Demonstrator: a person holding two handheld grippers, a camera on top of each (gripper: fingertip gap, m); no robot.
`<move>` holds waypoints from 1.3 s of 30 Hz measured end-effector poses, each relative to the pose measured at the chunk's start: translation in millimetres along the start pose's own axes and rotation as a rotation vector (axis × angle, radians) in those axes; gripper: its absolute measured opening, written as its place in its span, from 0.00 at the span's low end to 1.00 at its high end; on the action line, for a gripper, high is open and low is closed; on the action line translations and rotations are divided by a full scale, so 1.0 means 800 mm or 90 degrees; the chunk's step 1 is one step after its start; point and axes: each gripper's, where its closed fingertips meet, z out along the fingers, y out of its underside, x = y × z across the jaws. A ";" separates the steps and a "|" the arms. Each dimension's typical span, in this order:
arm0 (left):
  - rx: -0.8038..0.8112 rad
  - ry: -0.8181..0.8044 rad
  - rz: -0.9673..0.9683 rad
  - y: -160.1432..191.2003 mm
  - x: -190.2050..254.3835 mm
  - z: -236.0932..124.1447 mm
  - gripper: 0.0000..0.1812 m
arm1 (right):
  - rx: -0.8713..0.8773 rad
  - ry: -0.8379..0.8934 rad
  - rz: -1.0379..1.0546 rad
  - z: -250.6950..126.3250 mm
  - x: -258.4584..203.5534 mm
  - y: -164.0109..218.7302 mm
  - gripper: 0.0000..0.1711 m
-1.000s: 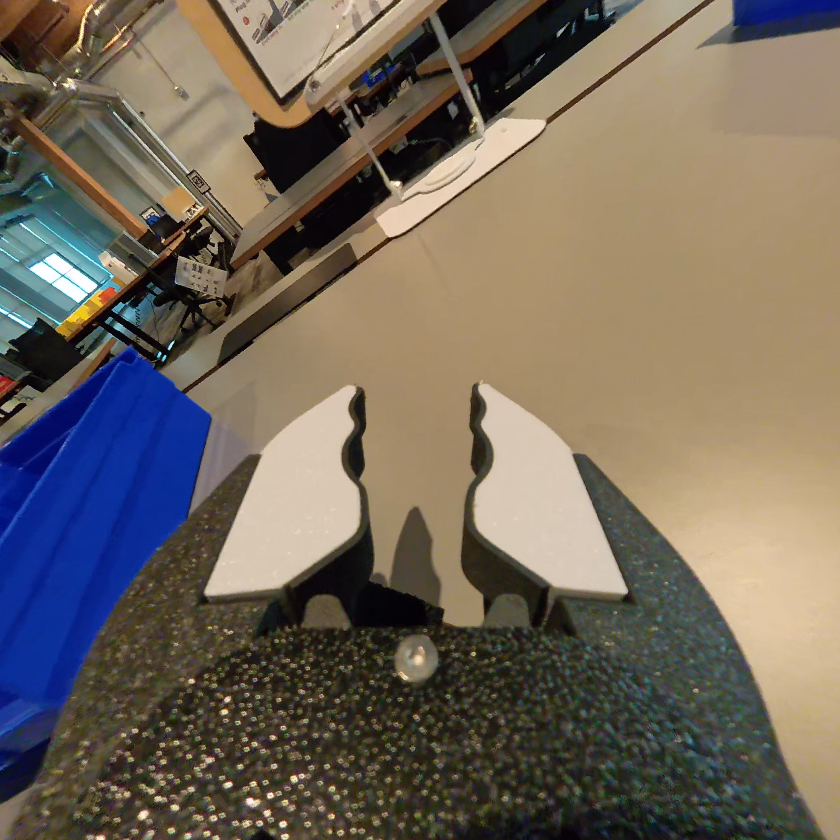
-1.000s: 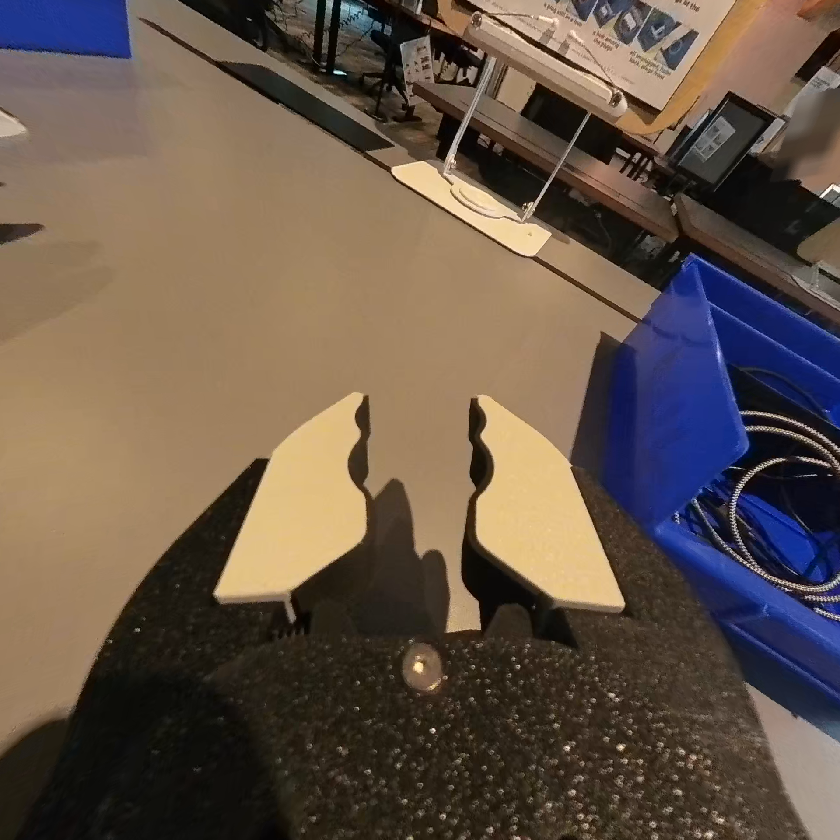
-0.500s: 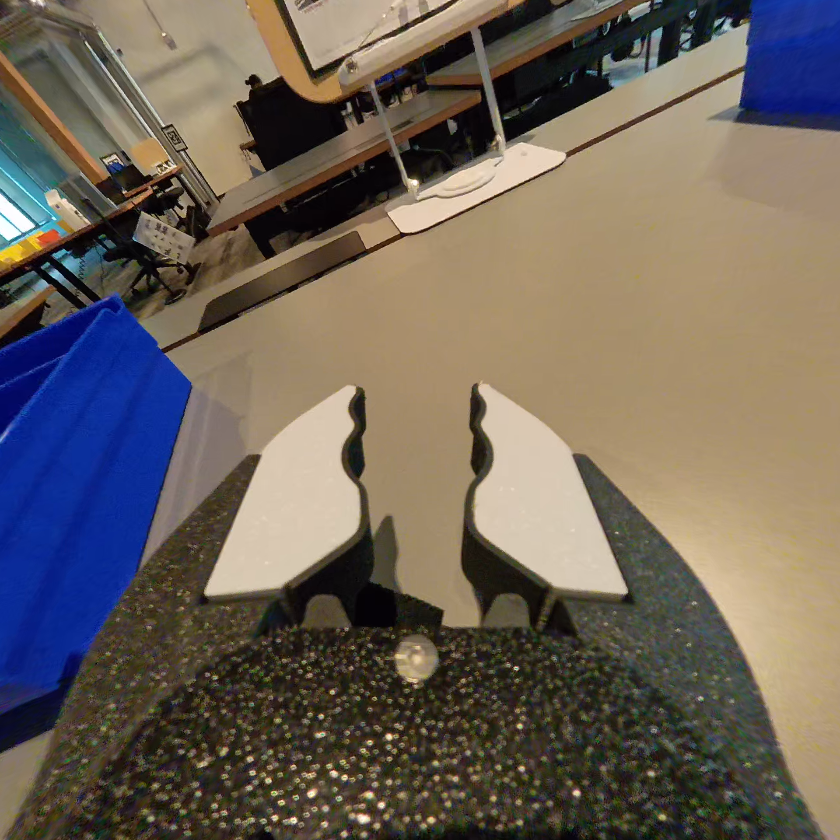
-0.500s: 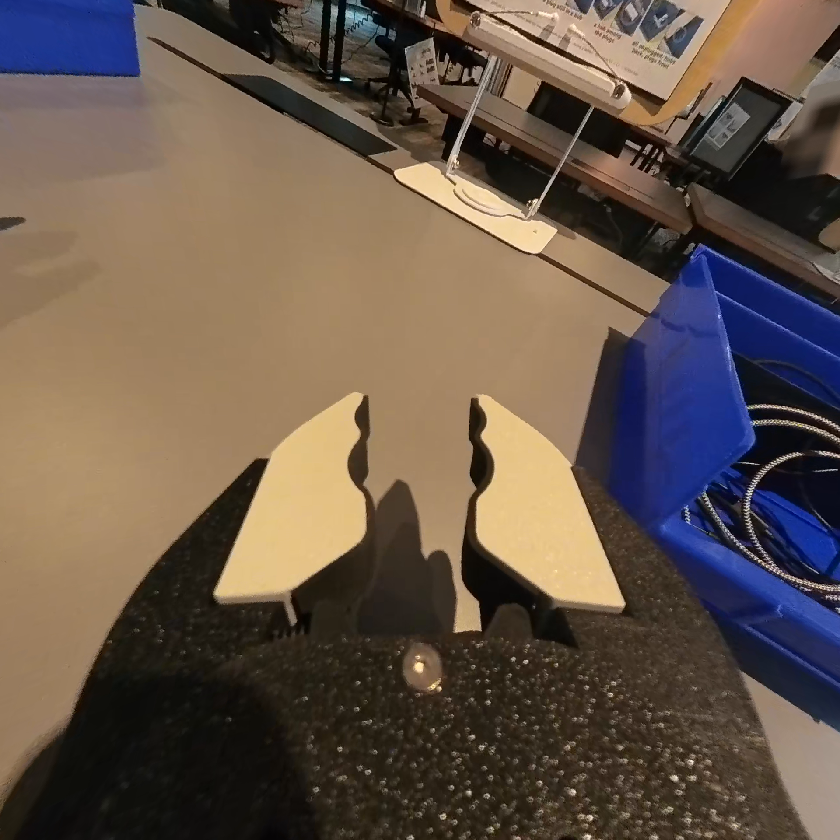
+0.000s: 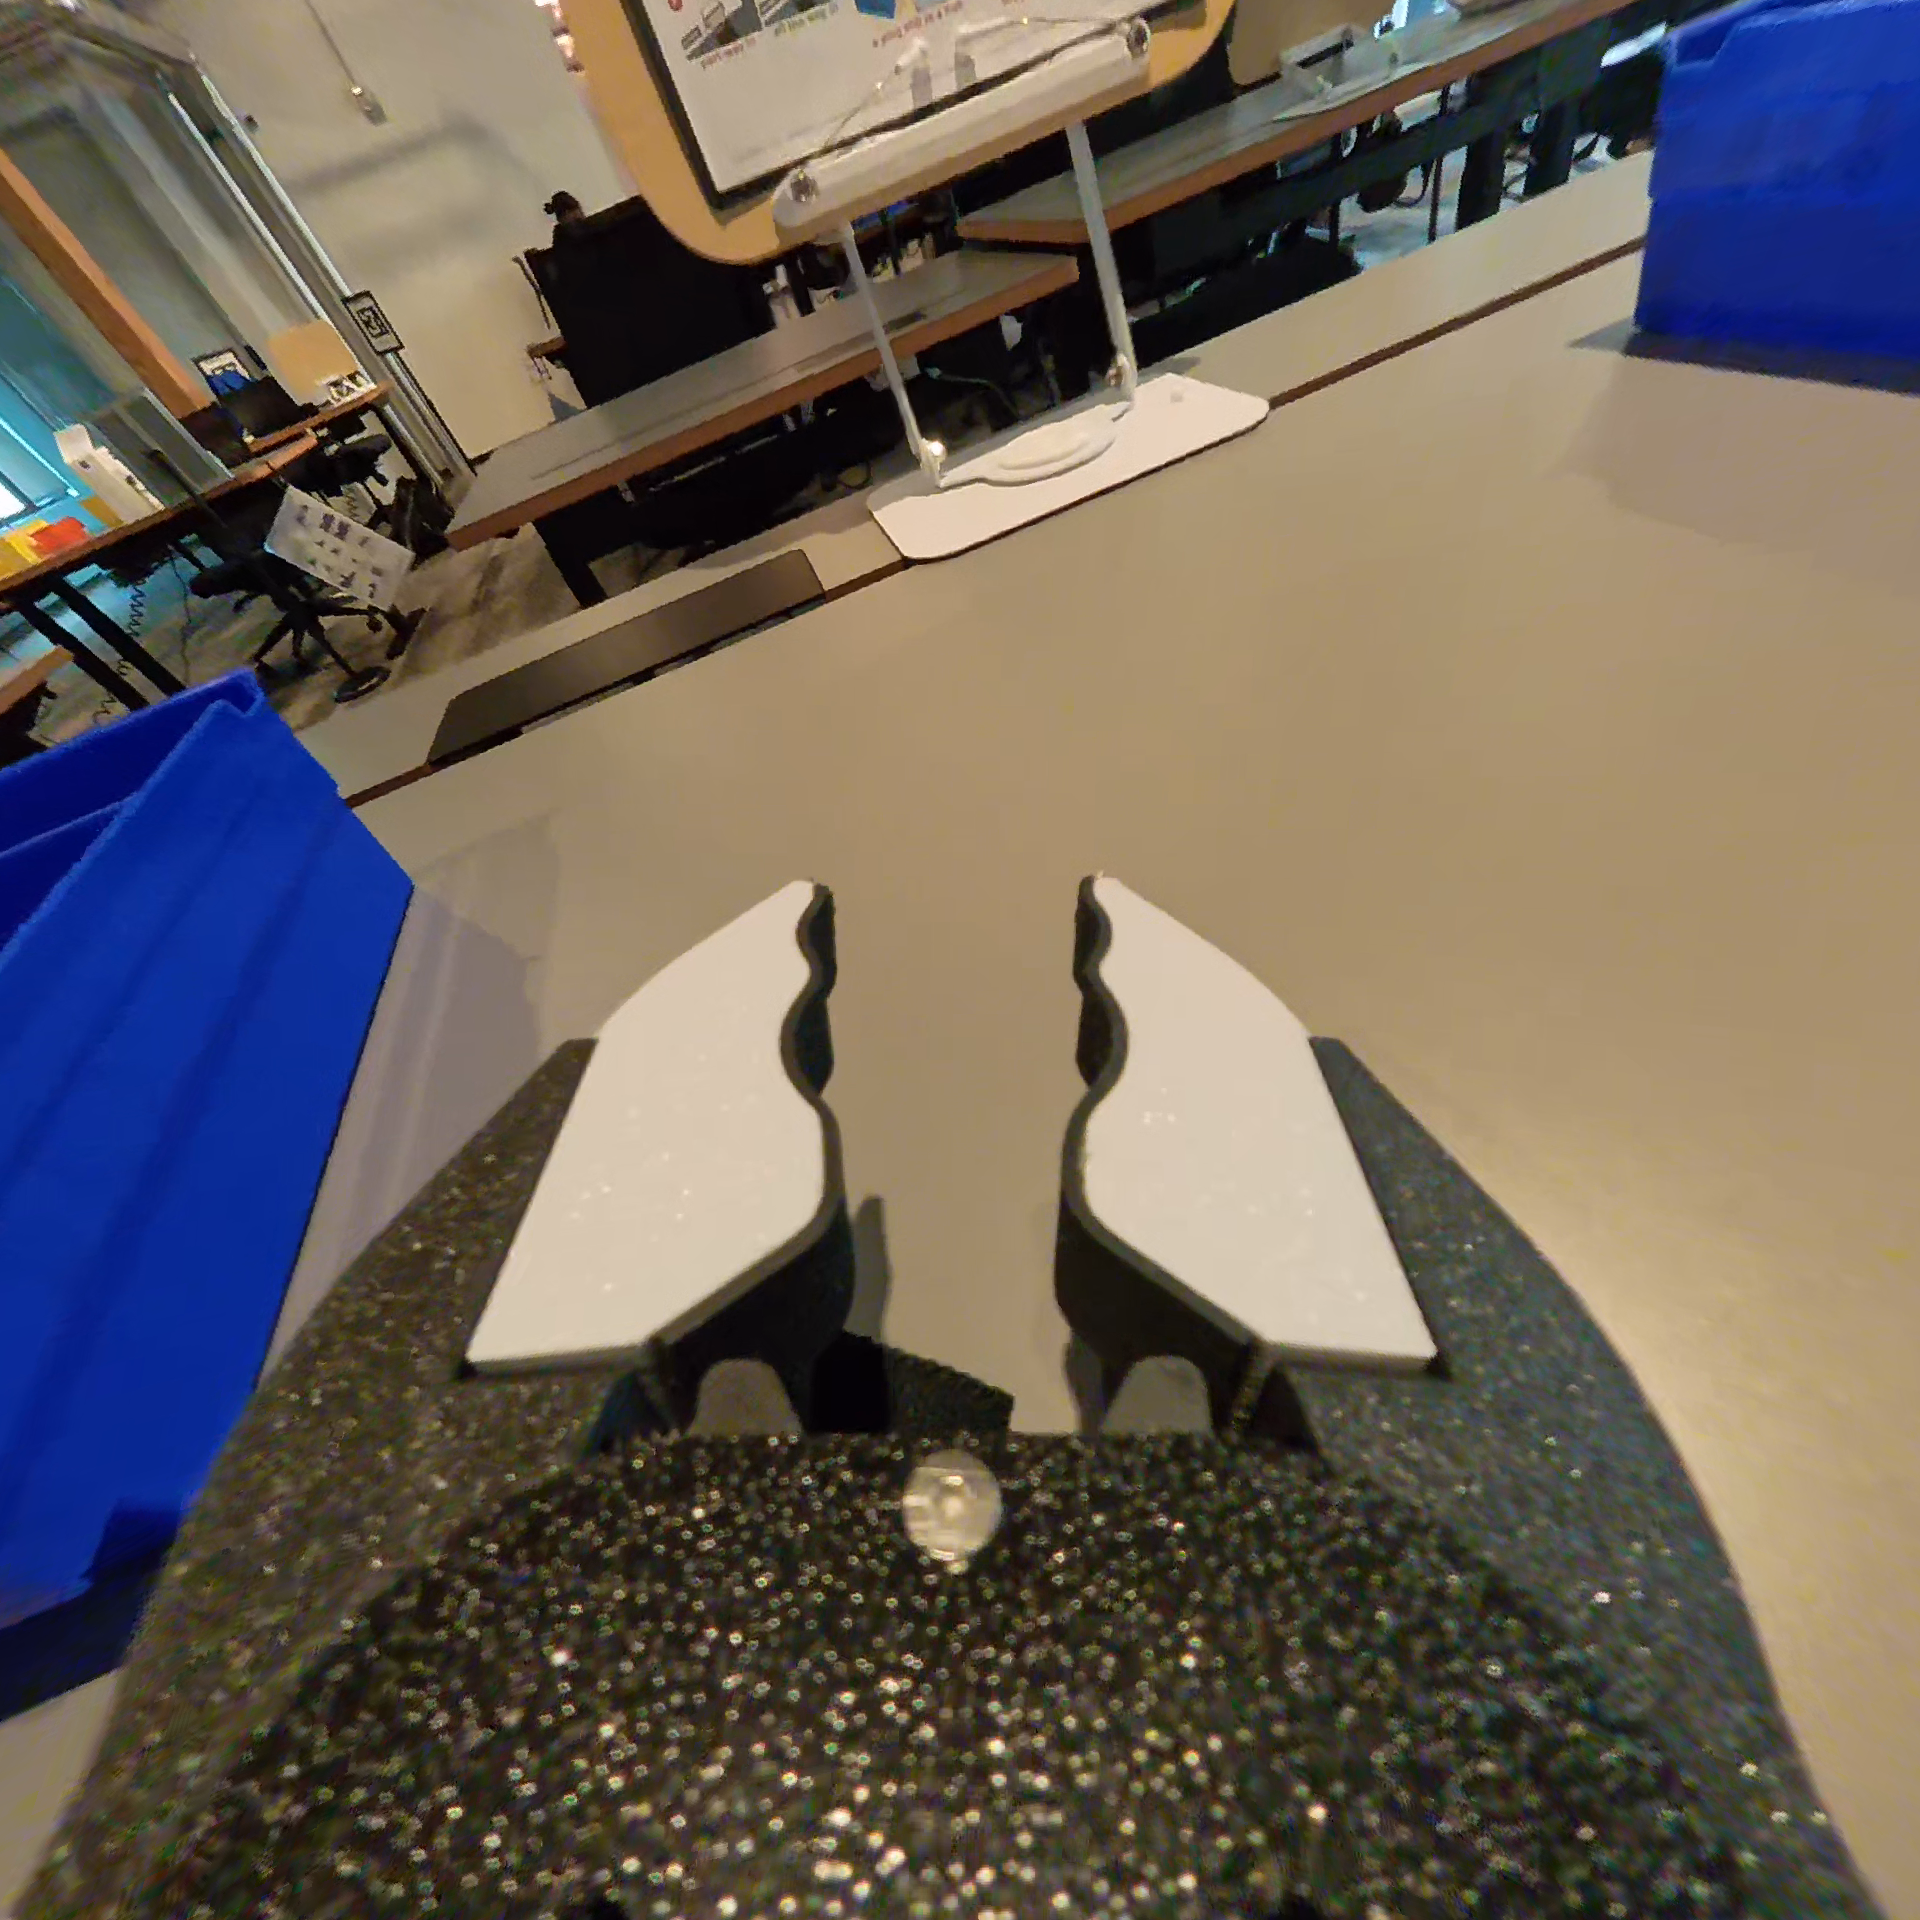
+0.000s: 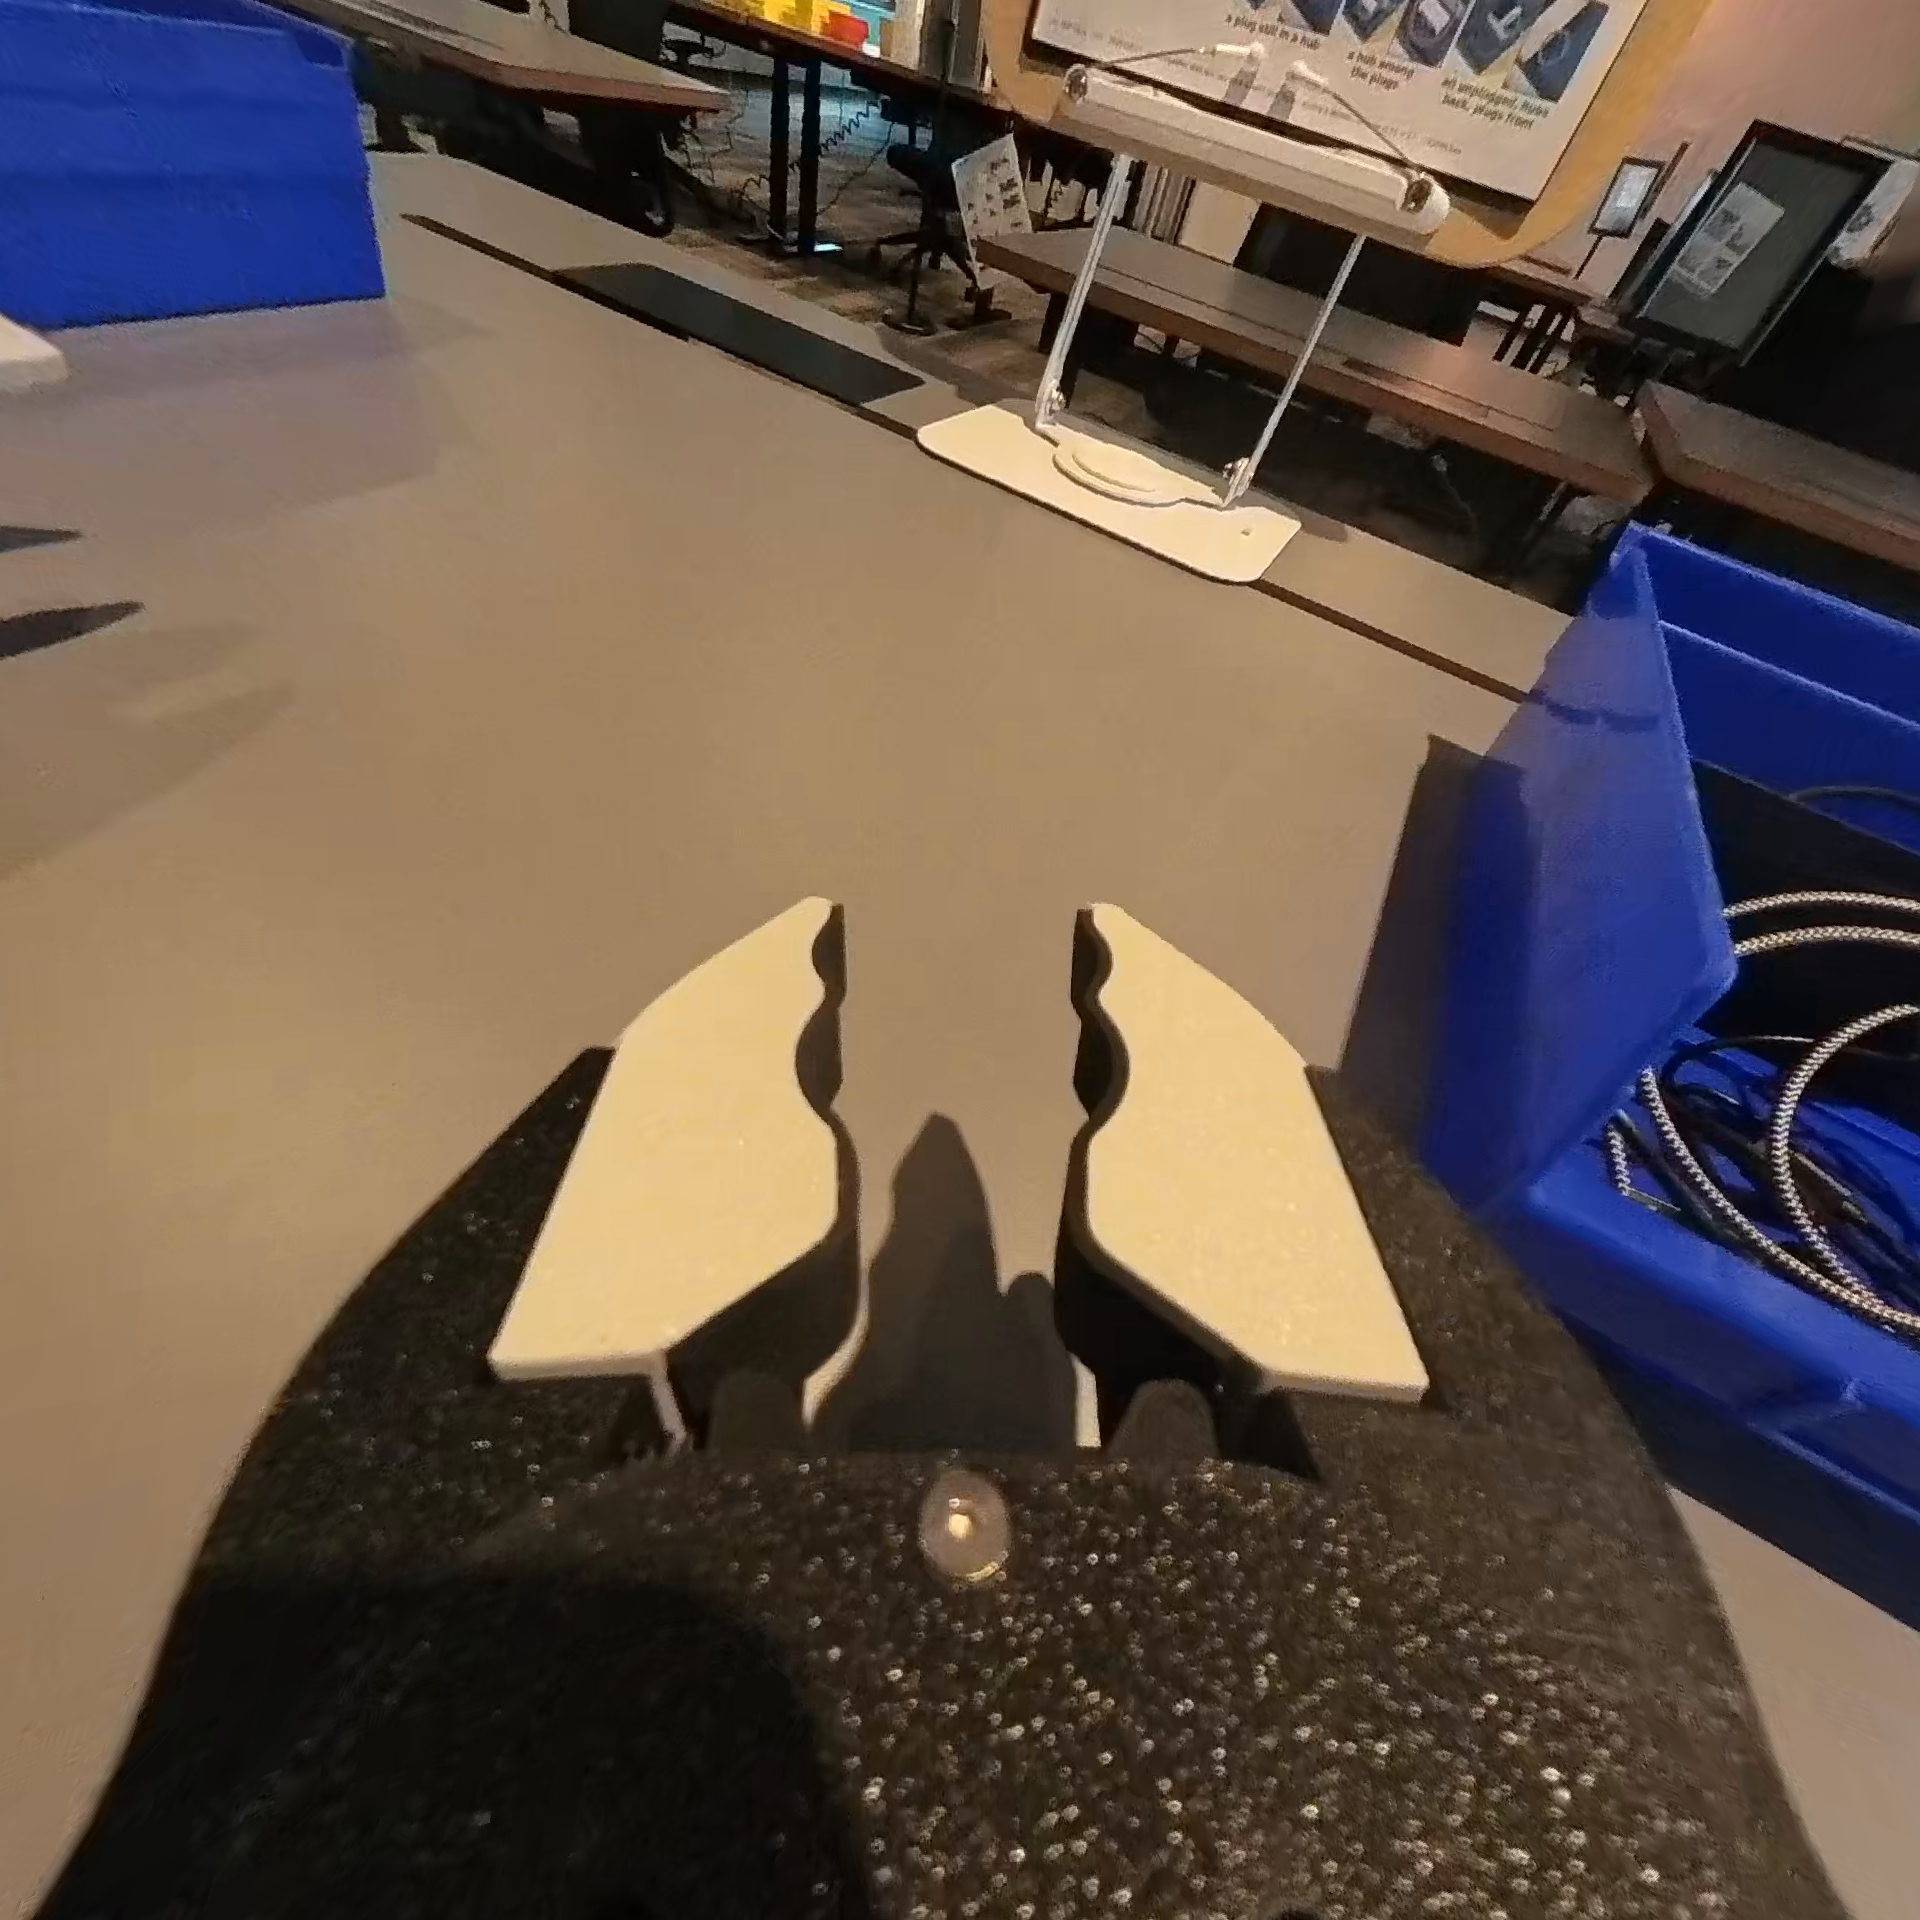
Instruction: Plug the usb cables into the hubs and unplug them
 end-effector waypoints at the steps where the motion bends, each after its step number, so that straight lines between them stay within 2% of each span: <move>1: 0.012 0.002 -0.012 -0.003 -0.002 -0.002 0.24 | 0.000 0.001 -0.005 0.000 -0.001 0.000 0.24; 4: 0.057 0.002 -0.037 -0.013 -0.019 -0.017 0.24 | -0.004 0.006 -0.027 0.001 -0.004 0.001 0.24; 6: 0.069 -0.040 -0.035 -0.028 -0.058 -0.038 0.24 | -0.010 0.005 -0.042 0.002 -0.007 0.002 0.24; 8: 0.098 -0.124 -0.055 -0.054 -0.125 -0.073 0.24 | -0.014 0.005 -0.053 0.003 -0.010 0.003 0.24; 11: 0.112 -0.226 -0.178 -0.072 -0.239 -0.123 0.22 | -0.020 0.002 -0.051 0.004 -0.010 0.005 0.24; 13: 0.083 -0.262 -0.221 -0.069 -0.304 -0.132 0.22 | -0.022 -0.005 -0.042 0.004 -0.010 0.005 0.24; 16: -0.077 -0.284 -0.220 -0.031 -0.373 -0.101 0.24 | -0.017 -0.017 -0.026 0.003 -0.009 0.004 0.24; 19: -0.256 -0.205 -0.223 0.021 -0.393 -0.043 0.27 | -0.013 -0.024 -0.015 0.003 -0.008 0.003 0.24; 22: -0.403 -0.209 -0.174 0.075 -0.412 -0.002 0.28 | -0.012 -0.032 -0.013 0.002 -0.010 0.003 0.24; 25: -0.527 -0.202 -0.127 0.130 -0.421 0.021 0.28 | -0.012 -0.044 -0.010 0.001 -0.012 0.003 0.24; 28: -0.581 -0.200 -0.123 0.166 -0.427 0.035 0.27 | -0.009 -0.063 0.003 0.000 -0.014 0.003 0.24; 34: -0.607 -0.240 -0.156 0.196 -0.451 0.051 0.26 | -0.010 -0.104 0.061 0.000 -0.012 0.003 0.24; 37: -0.635 -0.224 -0.191 0.214 -0.448 0.056 0.21 | -0.007 -0.114 0.084 0.000 -0.009 0.002 0.24; 39: -0.612 -0.219 -0.208 0.213 -0.447 0.062 0.14 | -0.005 -0.119 0.092 0.000 -0.008 0.002 0.24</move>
